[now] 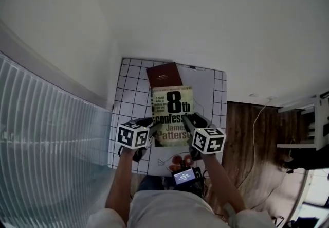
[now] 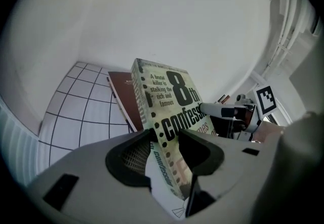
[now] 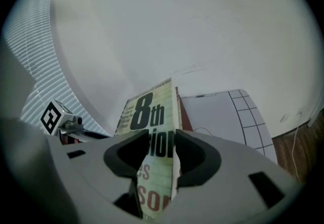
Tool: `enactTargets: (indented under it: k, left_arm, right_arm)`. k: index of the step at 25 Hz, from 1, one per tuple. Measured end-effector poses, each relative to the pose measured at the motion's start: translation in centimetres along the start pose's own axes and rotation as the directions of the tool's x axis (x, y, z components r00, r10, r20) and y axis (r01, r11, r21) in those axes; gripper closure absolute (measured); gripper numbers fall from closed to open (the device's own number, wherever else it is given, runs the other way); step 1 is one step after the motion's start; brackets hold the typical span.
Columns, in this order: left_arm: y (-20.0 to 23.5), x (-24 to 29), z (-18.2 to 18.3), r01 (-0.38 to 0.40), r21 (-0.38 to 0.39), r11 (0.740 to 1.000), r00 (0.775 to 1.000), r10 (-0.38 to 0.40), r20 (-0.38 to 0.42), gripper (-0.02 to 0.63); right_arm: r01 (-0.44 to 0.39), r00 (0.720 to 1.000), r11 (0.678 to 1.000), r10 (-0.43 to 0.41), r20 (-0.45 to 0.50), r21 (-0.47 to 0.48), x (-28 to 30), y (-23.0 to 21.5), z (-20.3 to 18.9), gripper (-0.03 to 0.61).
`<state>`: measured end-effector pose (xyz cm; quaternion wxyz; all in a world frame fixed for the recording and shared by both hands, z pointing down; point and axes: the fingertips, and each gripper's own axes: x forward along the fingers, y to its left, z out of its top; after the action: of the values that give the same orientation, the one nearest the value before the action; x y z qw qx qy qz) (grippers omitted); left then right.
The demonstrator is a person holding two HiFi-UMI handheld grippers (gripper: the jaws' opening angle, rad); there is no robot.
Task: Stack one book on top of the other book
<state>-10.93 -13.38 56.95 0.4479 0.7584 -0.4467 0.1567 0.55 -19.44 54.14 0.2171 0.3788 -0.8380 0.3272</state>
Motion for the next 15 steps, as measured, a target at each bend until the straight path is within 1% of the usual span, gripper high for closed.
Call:
enactTargets:
  k: [10, 15]
  left_arm:
    - [1.8, 2.8, 2.0, -0.038, -0.041, 0.998, 0.999, 0.037, -0.018, 0.433]
    - [2.9, 4.1, 2.7, -0.054, -0.045, 0.997, 0.998, 0.053, -0.025, 0.433]
  right_arm:
    - [-0.047, 0.998, 0.999, 0.047, -0.038, -0.003, 3.9, -2.4, 2.0, 0.408]
    - [-0.069, 0.996, 0.998, 0.069, -0.053, -0.004, 5.9, -3.5, 2.6, 0.408]
